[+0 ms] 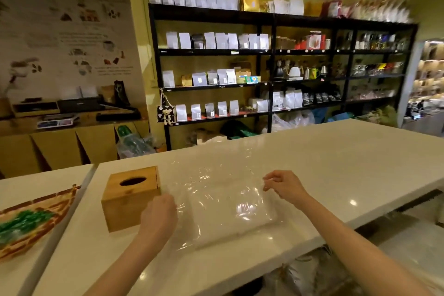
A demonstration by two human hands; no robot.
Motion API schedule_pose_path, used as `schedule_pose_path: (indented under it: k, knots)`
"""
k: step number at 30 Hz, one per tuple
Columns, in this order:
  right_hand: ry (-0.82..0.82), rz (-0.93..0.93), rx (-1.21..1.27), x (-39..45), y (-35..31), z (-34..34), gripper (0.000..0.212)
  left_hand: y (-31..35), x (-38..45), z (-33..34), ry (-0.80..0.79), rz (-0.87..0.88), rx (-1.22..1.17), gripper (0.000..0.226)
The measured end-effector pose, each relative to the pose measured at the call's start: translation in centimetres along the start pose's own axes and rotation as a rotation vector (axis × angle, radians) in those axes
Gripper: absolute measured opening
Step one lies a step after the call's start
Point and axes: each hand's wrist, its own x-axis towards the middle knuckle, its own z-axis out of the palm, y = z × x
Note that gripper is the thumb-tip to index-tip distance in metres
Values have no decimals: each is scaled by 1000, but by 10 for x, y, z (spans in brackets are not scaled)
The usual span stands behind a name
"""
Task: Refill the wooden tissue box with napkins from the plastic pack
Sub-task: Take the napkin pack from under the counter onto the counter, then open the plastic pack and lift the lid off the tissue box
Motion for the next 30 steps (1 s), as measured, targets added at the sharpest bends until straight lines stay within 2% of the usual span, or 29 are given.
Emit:
schedule_pose_path:
  k: [6,9,12,16,19,22,24,26,28,30]
  knots:
    - [54,124,-61,27,13,18,20,4,17,19,-140,30,93,33]
    - [22,138,-114,36,19,23,9,4,20,22,-189,50,107,29]
    - [-6,152,-100,45,23,26,9,5,30,22,-246,90,227,12]
    - [-90,210,-112,53,22,26,5,12,45,19,-335,90,359,24]
    - [-146,247,-100,59,22,24,13,22,53,12,-335,110,448,23]
    - [-157,249,-99,67,20,21,9,38,62,3,-245,169,484,20]
    - [-156,232,-141,72,19,19,8,54,69,0,-192,228,428,20]
    - [-151,212,-156,78,19,18,9,70,81,4,-202,365,267,29]
    - [-148,191,-154,81,20,18,9,85,96,18,-346,549,51,37]
    - [-150,155,-150,81,22,21,9,99,106,39,-521,591,-206,40]
